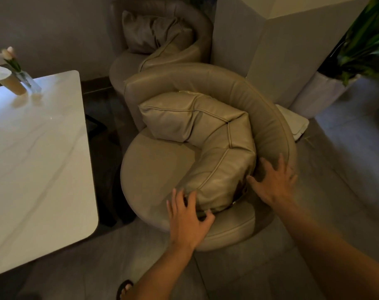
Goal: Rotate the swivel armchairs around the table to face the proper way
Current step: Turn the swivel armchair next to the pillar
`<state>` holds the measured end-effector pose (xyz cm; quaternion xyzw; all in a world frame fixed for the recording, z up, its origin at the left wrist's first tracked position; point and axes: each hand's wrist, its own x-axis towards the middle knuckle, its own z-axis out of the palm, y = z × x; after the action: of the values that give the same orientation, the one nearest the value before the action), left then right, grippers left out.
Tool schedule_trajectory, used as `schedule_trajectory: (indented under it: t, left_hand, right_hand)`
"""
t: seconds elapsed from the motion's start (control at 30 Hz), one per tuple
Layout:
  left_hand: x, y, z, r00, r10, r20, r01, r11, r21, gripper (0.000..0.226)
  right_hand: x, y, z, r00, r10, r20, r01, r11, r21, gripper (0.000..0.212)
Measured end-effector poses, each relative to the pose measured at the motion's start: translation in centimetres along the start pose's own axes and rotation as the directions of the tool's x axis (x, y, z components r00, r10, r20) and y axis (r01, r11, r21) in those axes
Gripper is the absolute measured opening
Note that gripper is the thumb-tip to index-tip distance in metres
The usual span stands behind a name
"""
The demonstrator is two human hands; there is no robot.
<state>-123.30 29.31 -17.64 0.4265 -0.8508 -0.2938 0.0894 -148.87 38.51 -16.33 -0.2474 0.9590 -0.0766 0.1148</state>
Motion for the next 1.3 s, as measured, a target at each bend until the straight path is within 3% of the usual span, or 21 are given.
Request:
schedule_trajectory:
  t: [0.1, 0.2, 0.27, 0.43, 0.8, 0.93, 1.1, 1.2, 1.27, 1.3]
  left_hand:
    - [0.3, 0.2, -0.5, 0.962, 0.257, 0.097, -0.268, 0.955, 0.129, 0.068]
    - [-1.4, -0.4, 0.4, 0.828, 0.446, 0.339, -0.518, 0.84, 0.161, 0.103]
    - [-1.6, -1.1, 1.0, 0.756, 0.45, 0.475, -0.59, 0.783, 0.196, 0.115]
    - [-0.1, -2.2, 0.8, 0.678, 0.456, 0.576, -0.623, 0.773, 0.121, 0.1]
    - [-1.1, -1.9, 0.9, 0.717, 0.411, 0.563, -0.58, 0.8, 0.154, 0.103]
    - [-1.4, -2.2, -1.1, 0.737, 0.371, 0.566, -0.512, 0.852, 0.108, 0.099]
    - [-3.6, -6.2, -4.7, 0.837, 0.271, 0.476, -0.323, 0.946, 0.03, 0.079]
    - [-5.4, -8.1, -4.6, 0.907, 0.058, 0.417, 0.028, 0.98, -0.197, 0.07]
    - [-5.8, -7.8, -3.7, 0.893, -0.175, 0.414, 0.327, 0.885, -0.33, 0.062]
    - [-5.8, -7.3, -3.1, 0.84, -0.284, 0.462, 0.481, 0.782, -0.395, 0.058]
  right_hand:
    - [-3.4, -2.0, 1.3, 0.92, -0.384, 0.077, 0.387, 0.922, -0.026, 0.052]
    - [-6.6, -2.7, 2.9, 0.847, -0.521, 0.104, 0.526, 0.849, -0.036, 0.049]
    - [-6.6, -2.5, 3.1, 0.865, -0.494, 0.086, 0.5, 0.864, -0.064, 0.05]
    - [-5.4, -2.7, 3.3, 0.869, -0.484, 0.104, 0.494, 0.863, -0.107, 0.047]
    - [-6.1, -2.8, 3.3, 0.909, -0.406, 0.097, 0.414, 0.906, -0.083, 0.038]
    - [-6.8, -3.2, 2.8, 0.923, -0.368, 0.108, 0.378, 0.921, -0.095, 0.029]
    - [-9.6, -5.7, 3.1, 0.872, -0.47, 0.137, 0.486, 0.865, -0.126, 0.026]
    - [-9.7, -6.2, 2.5, 0.871, -0.491, -0.006, 0.49, 0.87, -0.054, 0.015]
    - [-7.1, -4.8, 1.6, 0.94, -0.323, -0.108, 0.323, 0.946, -0.02, 0.014]
    - [-5.3, -3.8, 1.0, 0.978, -0.181, -0.105, 0.18, 0.983, -0.027, 0.025]
